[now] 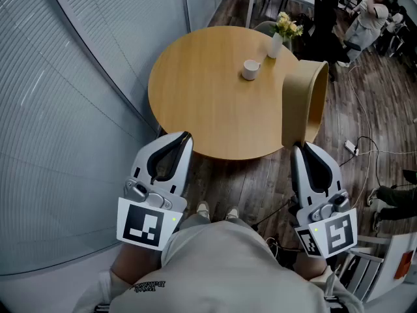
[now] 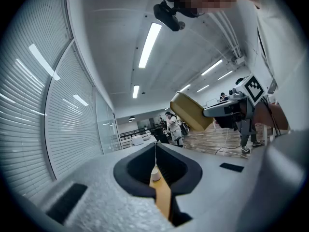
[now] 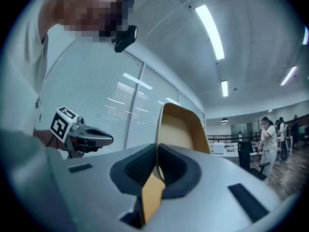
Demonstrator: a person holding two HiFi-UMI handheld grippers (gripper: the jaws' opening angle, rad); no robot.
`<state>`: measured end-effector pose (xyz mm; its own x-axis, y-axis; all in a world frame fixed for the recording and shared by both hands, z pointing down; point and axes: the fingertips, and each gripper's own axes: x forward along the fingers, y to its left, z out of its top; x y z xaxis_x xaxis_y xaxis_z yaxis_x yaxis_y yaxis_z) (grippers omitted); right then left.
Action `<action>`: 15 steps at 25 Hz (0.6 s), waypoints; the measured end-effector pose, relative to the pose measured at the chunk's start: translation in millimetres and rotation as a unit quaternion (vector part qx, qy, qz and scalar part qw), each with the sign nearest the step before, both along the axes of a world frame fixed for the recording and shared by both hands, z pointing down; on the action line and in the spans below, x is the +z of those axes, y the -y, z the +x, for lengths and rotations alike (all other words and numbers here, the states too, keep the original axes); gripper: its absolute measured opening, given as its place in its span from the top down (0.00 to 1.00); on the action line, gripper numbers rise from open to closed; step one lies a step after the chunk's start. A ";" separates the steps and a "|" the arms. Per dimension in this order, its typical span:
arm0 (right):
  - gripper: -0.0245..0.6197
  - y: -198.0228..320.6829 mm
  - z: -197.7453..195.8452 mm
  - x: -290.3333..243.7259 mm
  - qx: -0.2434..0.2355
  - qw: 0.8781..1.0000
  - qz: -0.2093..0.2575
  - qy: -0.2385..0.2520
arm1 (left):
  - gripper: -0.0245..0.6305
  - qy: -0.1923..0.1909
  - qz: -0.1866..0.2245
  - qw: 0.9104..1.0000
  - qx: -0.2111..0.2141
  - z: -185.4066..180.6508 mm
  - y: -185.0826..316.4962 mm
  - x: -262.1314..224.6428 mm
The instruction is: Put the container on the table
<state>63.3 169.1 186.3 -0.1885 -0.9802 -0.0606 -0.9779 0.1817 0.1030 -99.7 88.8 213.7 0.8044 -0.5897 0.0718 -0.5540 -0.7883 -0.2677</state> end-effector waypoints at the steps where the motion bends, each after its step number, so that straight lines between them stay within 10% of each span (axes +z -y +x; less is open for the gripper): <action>1: 0.90 1.1 0.3 0.1 -0.001 1.000 0.001 0.002 | 0.93 0.001 0.000 1.000 0.000 0.0 0.8 0.5; 15: 0.90 3.8 6.7 9.4 -0.018 1.000 -0.009 0.020 | 0.93 0.002 -0.012 1.000 0.005 10.7 -3.6 7.8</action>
<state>70.0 165.3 195.7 -0.2219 -0.9737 -0.0514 -0.9739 0.2187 0.0606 -89.0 92.4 221.5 0.8103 -0.5790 0.0900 -0.5441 -0.8006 -0.2510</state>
